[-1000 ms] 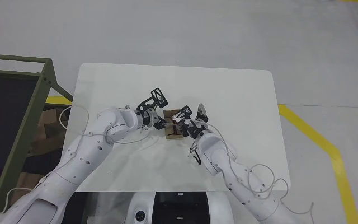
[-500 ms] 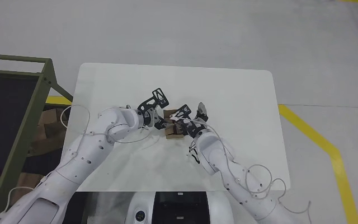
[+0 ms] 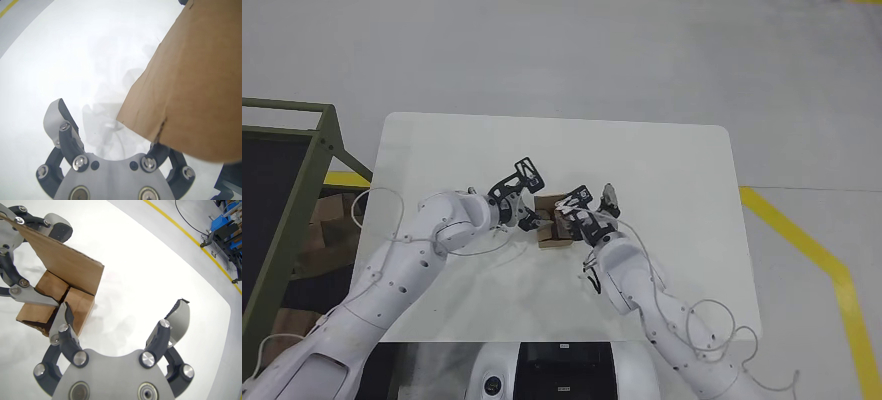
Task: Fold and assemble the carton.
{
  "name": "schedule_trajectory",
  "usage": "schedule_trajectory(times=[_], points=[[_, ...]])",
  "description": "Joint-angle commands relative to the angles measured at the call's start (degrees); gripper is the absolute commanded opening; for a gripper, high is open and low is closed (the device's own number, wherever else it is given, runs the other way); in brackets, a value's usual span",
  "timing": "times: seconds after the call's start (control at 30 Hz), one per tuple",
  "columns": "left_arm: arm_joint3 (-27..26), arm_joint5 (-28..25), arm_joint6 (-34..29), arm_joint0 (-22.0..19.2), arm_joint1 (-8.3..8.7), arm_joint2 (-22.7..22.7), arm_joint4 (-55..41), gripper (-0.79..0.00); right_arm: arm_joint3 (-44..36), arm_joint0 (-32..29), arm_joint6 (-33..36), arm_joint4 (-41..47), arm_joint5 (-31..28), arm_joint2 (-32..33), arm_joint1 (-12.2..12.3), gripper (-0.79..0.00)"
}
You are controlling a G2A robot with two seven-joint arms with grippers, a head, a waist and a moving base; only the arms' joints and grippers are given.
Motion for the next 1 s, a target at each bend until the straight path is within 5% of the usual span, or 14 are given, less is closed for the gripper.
schedule_trajectory(times=[0.0,0.77,0.97], points=[[-0.03,0.06,-0.11,-0.03,-0.08,0.06,0.15,0.000,-0.05,-0.28,-0.06,0.16,-0.19,0.38,-0.04,0.000],[0.02,-0.76,-2.37,-0.89,-0.86,0.60,1.85,0.000,3.04,1.50,3.79,-5.62,1.84,-2.44,-2.27,0.000],[-0.54,-5.21,-1.07,-0.43,-0.62,-1.02,-2.01,0.000,0.92,-0.41,2.12,-5.51,0.71,-1.06,-2.17,0.000]])
